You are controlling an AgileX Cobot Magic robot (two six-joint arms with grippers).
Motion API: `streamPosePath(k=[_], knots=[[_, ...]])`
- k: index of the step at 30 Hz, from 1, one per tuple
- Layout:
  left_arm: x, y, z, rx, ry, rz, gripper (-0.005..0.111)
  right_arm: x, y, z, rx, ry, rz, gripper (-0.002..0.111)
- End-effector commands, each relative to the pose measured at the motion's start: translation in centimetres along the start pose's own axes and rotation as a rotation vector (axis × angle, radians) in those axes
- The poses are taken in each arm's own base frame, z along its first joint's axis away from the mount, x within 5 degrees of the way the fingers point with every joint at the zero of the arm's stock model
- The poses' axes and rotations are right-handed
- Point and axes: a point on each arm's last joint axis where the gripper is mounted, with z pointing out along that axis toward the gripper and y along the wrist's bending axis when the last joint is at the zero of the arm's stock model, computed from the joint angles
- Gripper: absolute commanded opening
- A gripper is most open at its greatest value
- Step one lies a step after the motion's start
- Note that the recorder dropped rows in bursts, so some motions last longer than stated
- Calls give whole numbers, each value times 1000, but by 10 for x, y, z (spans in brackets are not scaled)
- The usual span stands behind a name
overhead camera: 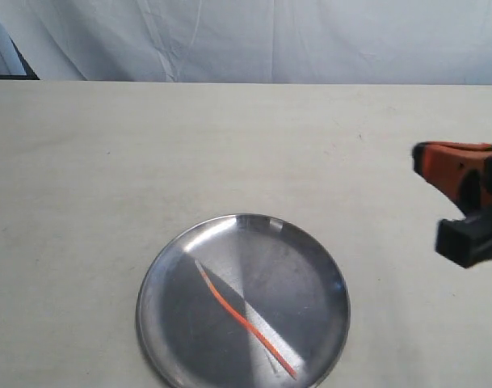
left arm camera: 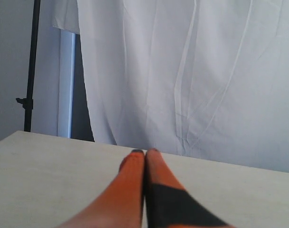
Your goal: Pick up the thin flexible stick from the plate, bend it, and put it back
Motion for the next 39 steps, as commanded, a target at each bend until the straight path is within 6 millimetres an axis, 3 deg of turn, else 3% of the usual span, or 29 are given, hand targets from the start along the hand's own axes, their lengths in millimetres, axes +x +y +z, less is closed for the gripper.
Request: streamPosePath(k=[1,8,14,39], knots=[[1,0,0,-4,-1,-4,0,39,-28,-25,142,-63,183,0],[1,0,0,-4,-1,-2,0,84,-48,-53,345,-263,318,0],[1,1,0,-7,1,-3,0,114,-56,-49,453,-270,400,0],[1,0,0,-4,-1,-2,0,117,-57,-48,472,-255,409,0]])
